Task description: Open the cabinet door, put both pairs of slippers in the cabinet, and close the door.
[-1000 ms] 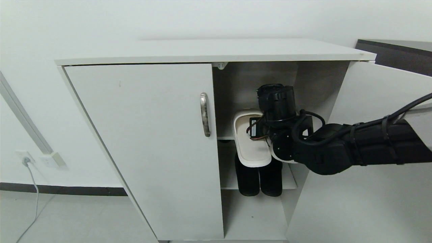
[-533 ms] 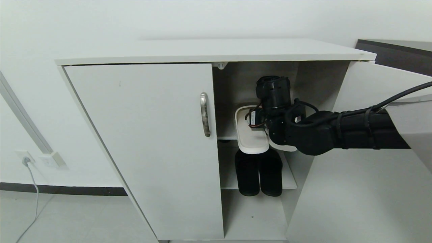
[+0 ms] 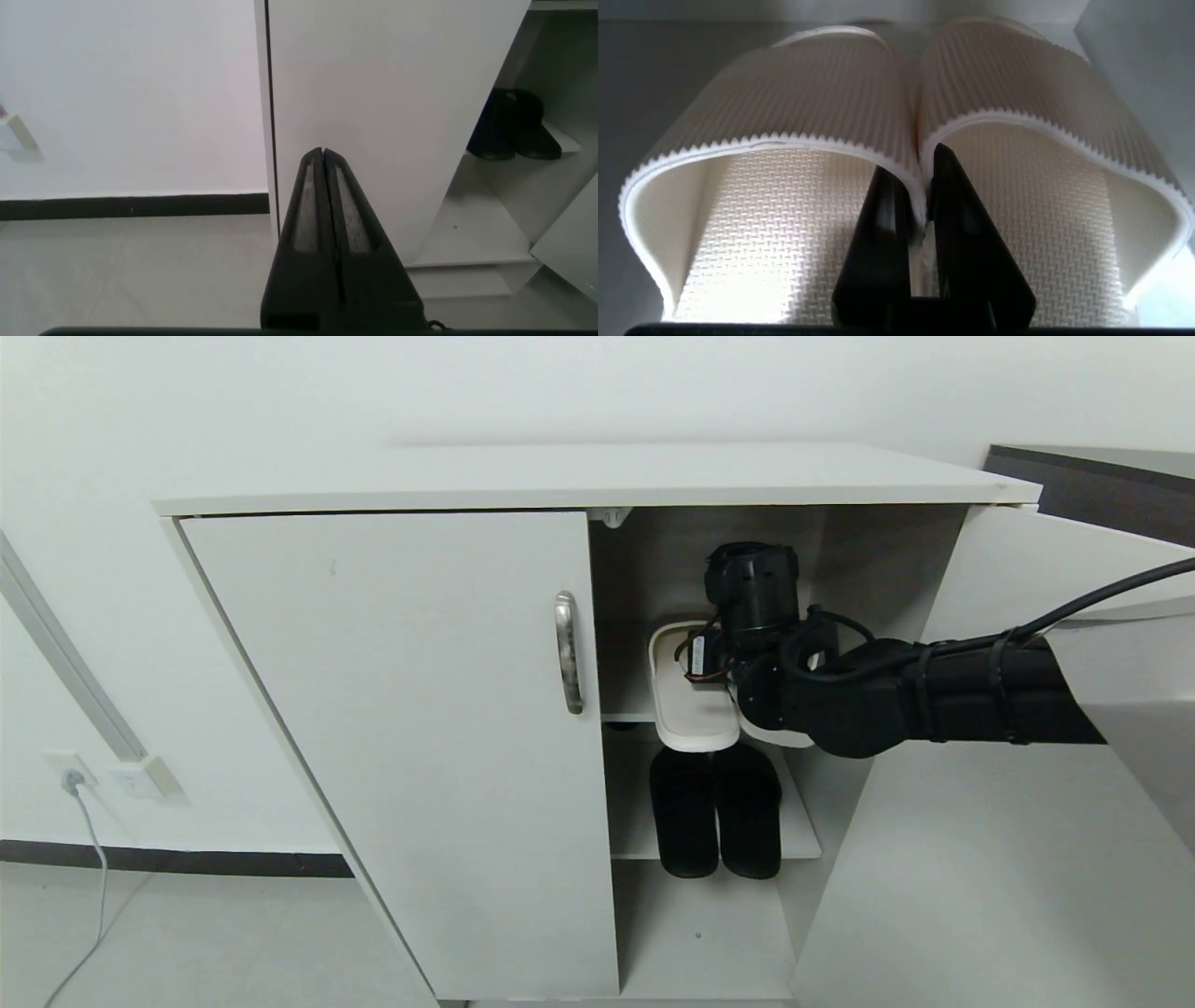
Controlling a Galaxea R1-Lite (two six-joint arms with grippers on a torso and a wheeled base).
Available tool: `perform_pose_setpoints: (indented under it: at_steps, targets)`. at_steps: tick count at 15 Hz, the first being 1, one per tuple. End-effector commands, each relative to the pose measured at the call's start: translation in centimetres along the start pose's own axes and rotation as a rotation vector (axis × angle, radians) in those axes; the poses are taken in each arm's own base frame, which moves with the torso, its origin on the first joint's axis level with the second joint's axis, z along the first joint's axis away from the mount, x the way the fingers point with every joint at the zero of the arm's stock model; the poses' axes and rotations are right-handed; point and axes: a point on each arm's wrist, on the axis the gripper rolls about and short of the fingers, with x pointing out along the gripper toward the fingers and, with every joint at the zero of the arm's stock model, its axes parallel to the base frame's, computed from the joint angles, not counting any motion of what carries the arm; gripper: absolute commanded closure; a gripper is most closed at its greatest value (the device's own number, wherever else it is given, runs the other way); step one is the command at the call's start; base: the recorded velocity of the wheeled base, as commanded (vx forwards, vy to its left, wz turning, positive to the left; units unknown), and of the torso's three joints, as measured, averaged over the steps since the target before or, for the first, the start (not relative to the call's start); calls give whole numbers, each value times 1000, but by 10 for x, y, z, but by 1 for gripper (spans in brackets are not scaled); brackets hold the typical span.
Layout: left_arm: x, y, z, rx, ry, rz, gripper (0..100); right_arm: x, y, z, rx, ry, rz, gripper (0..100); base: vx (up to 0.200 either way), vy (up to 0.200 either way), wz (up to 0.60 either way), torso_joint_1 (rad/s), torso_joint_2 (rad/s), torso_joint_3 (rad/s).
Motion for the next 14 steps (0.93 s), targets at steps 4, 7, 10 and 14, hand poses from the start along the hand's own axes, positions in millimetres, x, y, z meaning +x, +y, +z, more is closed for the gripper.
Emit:
perform_pose_setpoints:
  at_steps: [4,7,10,14]
  targets:
    - [0,0,0,0,1,1,100,4,1,-6,-6,10,-5,100,0,0,0,0,0,0]
    - [0,0,0,0,1,-1,100,4,1,-6,-7,11,-5,100,0,0,0,0,0,0]
    - [0,0,0,0,1,1,100,5,1,-8,-13,19,-7,100,0,0,0,0,0,0]
    - [0,0,0,-2,1,1,100,6,0,-8,-14,21,-9,0,0,0,0,0,0,0]
